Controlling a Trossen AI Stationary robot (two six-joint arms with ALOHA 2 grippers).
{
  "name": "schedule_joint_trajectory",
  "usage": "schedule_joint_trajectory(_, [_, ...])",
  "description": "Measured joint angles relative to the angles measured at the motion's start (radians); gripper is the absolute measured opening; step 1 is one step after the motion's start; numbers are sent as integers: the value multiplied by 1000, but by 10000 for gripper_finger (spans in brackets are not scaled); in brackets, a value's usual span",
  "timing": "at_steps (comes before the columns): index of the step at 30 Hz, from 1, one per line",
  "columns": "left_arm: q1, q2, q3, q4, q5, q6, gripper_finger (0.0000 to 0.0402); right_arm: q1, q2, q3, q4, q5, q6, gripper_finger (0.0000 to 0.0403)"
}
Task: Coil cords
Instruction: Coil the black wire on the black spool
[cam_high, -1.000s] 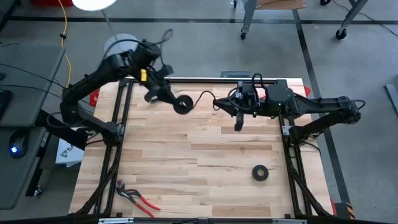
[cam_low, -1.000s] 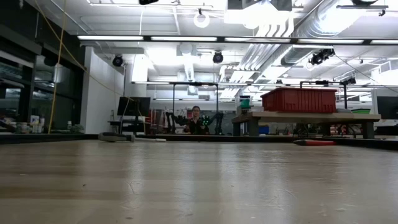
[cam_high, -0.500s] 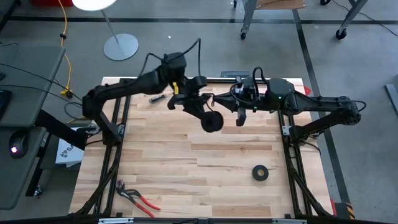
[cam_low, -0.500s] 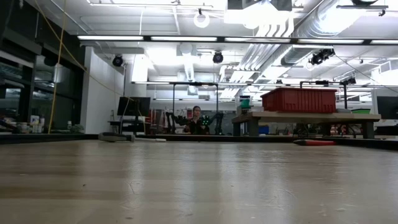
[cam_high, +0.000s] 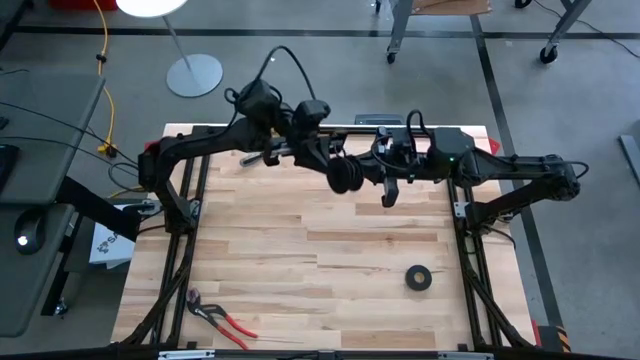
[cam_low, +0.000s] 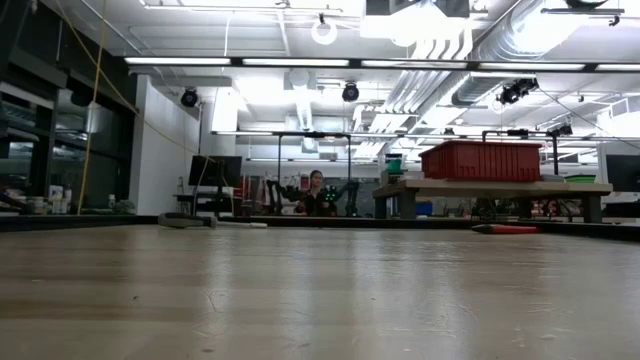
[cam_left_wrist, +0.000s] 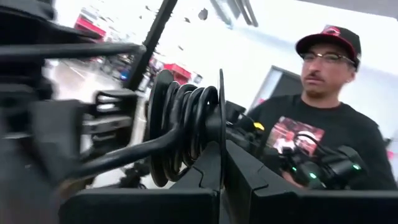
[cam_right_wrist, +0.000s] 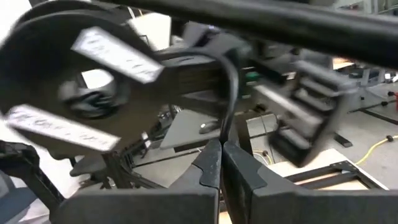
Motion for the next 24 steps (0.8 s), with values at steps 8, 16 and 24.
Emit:
schedule_joint_trajectory(8, [47,-1,0,43,-109,34,0,19,0,0,9,39,-7,0])
schedule_joint_trajectory(16, [69,-2,0,44,-230,180,0,19,0,0,15,52,-7,0])
schedule_joint_trajectory(24, [128,-2,0,36,-177,236,0,19,1,0,13,58,-19,0])
